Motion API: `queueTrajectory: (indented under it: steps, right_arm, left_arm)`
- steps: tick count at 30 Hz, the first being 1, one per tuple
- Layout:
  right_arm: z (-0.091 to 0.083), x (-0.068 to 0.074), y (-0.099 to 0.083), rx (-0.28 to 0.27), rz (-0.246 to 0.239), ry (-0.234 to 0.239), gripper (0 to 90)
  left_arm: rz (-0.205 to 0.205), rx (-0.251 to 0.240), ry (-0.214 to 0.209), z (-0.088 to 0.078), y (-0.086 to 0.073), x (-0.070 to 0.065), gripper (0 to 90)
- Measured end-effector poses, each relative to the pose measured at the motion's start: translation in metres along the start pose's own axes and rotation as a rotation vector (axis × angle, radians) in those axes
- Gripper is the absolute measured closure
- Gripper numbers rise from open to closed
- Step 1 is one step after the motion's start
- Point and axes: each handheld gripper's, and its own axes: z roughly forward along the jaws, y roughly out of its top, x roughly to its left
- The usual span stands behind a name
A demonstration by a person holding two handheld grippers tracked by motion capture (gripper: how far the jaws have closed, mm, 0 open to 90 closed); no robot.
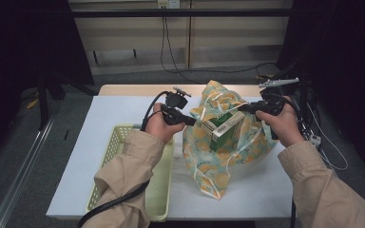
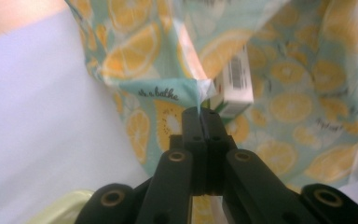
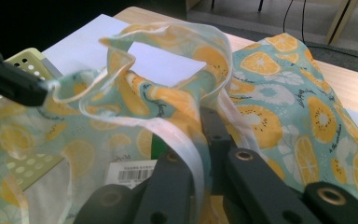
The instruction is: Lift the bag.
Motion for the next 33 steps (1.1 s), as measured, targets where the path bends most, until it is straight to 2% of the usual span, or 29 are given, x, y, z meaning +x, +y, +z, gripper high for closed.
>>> queueTrajectory:
  steps: [1,4,9,12,18,23,26,29,33]
  right_arm:
    - [0.000,0.001,0.002,-0.002,-0.003,0.001,89.4]
    - [-0.003,0.004,0.008,-0.012,-0.010,0.002,89.4]
    - [-0.007,0.008,0.017,-0.027,-0.019,0.010,89.4]
    - [-0.012,0.010,0.024,-0.037,-0.026,0.009,89.4]
    - [-0.027,0.013,0.042,-0.067,-0.044,0.001,89.5]
    - [-0.045,0.015,0.064,-0.110,-0.050,-0.005,89.6]
    - [-0.057,0.019,0.079,-0.141,-0.067,-0.008,89.6]
    - [-0.060,0.022,0.084,-0.155,-0.069,0.008,89.6]
    - [-0.046,0.025,0.075,-0.132,-0.062,0.041,89.6]
  left_arm:
    - [-0.014,-0.013,-0.005,-0.004,0.004,0.000,90.0]
    - [-0.003,-0.015,0.013,-0.017,0.016,0.000,90.0]
    - [-0.016,-0.044,0.001,-0.033,0.037,-0.003,90.0]
    - [-0.008,-0.061,0.007,-0.042,0.051,-0.005,90.0]
    - [0.019,-0.107,0.016,-0.062,0.084,-0.012,90.0]
    - [0.012,-0.162,0.028,-0.082,0.113,-0.009,90.0]
    - [0.021,-0.175,0.036,-0.093,0.127,-0.007,90.0]
    - [0.024,-0.161,0.039,-0.095,0.130,-0.005,90.0]
    - [0.013,-0.143,0.044,-0.090,0.117,0.002,90.0]
